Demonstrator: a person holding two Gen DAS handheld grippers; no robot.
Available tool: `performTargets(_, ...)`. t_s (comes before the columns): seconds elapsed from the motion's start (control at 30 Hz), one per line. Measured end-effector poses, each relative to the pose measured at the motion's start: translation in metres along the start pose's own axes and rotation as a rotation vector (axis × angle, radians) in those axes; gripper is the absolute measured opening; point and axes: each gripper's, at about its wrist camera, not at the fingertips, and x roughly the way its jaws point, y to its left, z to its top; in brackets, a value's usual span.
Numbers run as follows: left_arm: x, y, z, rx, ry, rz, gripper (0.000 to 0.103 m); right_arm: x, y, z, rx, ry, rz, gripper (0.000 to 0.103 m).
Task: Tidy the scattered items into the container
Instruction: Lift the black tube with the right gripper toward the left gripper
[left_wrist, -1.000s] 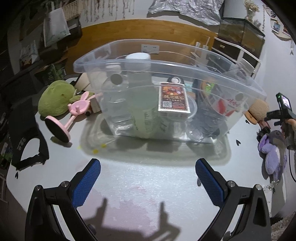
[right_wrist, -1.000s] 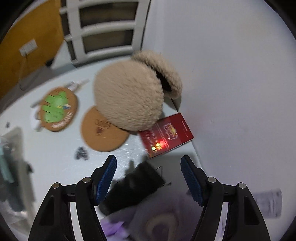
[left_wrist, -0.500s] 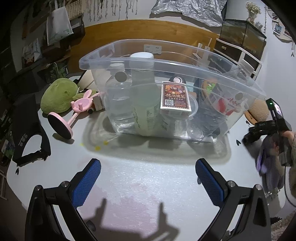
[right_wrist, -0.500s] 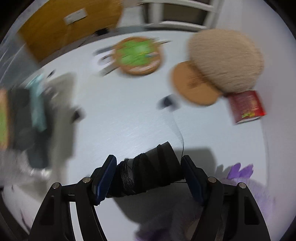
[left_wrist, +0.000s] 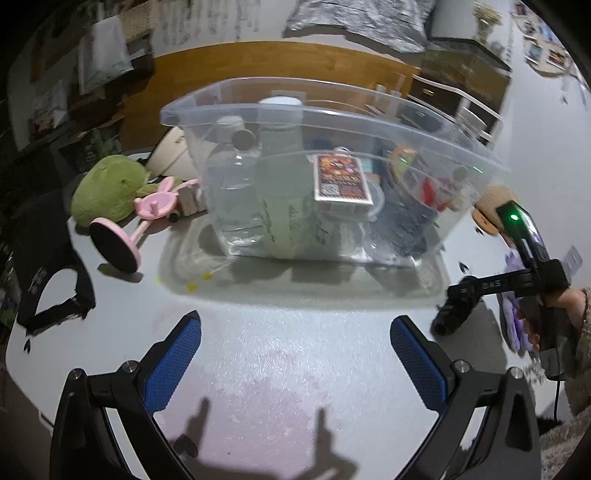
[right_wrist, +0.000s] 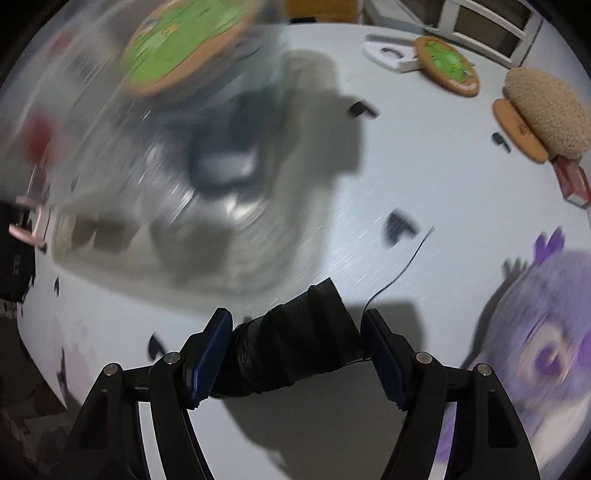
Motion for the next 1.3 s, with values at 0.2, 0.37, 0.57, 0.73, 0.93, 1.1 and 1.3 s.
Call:
performTargets(0.2, 0.004, -0.002, -0.011, 0.134, 0.022, -0.130, 0.101, 0.012, 0.035, -0.040, 0.073, 0.079, 0.040, 0.072)
performTargets(0.37, 0.009, -0.008, -0.027, 0.260, 0.062, -0.238, 0.094, 0.015, 0.069, -0.074, 0.069, 0.081, -0.030, 0.073)
performTargets(0.57, 0.015, -0.023, -0.052, 0.415, 0.116, -0.360, 0.093, 0.013, 0.094, -0.103, 0.144, 0.103, 0.005, 0.073)
performTargets(0.73, 0.024, -0.044, -0.078, 0.540, 0.187, -0.470, 0.092, -0.011, 0.082, -0.120, 0.280, 0.045, 0.126, 0.073)
performTargets(0.93, 0.040, -0.070, -0.099, 0.655, 0.249, -0.510, 0.092, -0.045, 0.027, -0.125, 0.411, -0.019, 0.151, 0.073)
performTargets(1.1, 0.052, -0.075, -0.097, 0.657, 0.242, -0.463, 0.094, -0.049, -0.003, -0.121, 0.447, -0.026, 0.201, 0.073)
performTargets(1.3, 0.068, -0.060, -0.081, 0.574, 0.243, -0.398, 0.094, -0.033, 0.020, -0.113, 0.431, -0.037, 0.363, 0.073)
